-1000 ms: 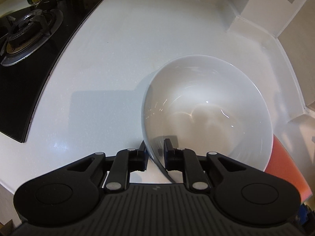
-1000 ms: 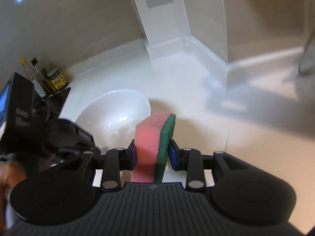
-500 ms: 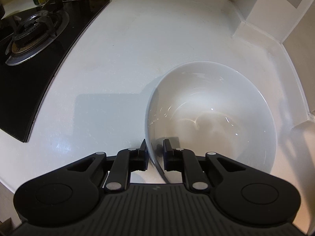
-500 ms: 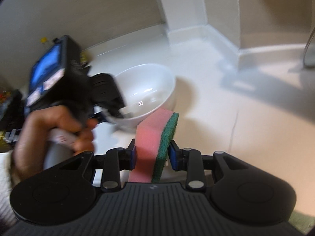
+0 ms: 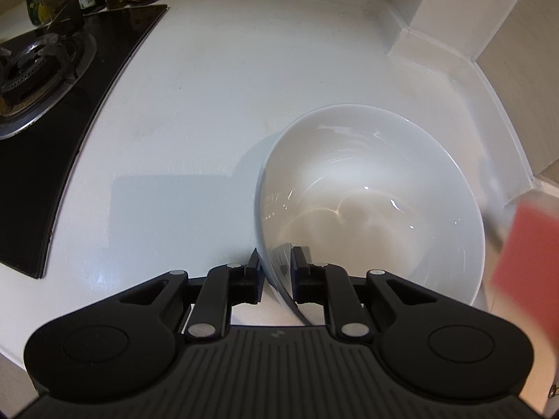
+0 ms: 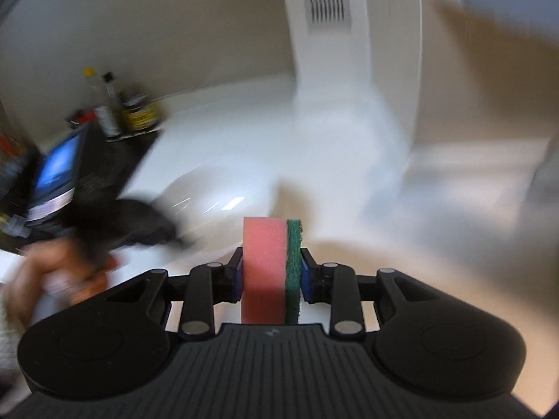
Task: Clean bowl
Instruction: 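Swirl the water in the bowl with the left gripper while the right gripper holds the sponge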
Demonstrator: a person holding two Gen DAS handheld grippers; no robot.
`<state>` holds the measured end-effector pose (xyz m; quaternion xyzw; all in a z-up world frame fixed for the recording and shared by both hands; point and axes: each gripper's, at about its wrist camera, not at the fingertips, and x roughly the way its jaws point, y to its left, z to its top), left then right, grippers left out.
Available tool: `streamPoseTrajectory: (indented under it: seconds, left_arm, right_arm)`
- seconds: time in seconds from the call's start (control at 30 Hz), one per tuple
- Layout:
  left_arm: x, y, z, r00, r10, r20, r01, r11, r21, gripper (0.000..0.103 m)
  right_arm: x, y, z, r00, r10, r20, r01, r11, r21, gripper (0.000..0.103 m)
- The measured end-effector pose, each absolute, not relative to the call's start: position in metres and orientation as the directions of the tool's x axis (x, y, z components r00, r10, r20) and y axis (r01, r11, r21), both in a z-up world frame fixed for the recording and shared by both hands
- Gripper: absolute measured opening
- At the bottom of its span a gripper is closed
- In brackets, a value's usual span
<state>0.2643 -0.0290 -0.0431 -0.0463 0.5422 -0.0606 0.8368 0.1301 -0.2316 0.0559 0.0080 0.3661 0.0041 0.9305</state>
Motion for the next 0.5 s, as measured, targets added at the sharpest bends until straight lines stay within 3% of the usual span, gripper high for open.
streamPoseTrajectory:
  seconds: [0.27, 0.4, 0.5]
  left_arm:
    - [0.281, -0.019, -0.043, 0.412, -0.139, -0.901, 0.073, 0.990, -0.120, 0.015]
    - [0.287, -0.010, -0.046, 0.425, -0.131, -0.896, 0.038, 0.991, -0.127, 0.016]
    - [0.288, -0.009, -0.048, 0.432, -0.125, -0.893, 0.026, 0.992, -0.126, 0.016]
  right_arm:
    - [0.222, -0.192, 0.028, 0.738, 0.069, -0.671, -0.330, 0.904, -0.270, 0.026]
    - [0.225, -0.177, 0.019, 0.715, 0.079, -0.695, -0.398, 0.863, -0.312, 0.026]
    - [0.207, -0.176, 0.018, 0.713, 0.067, -0.698, -0.355, 0.893, -0.277, 0.026]
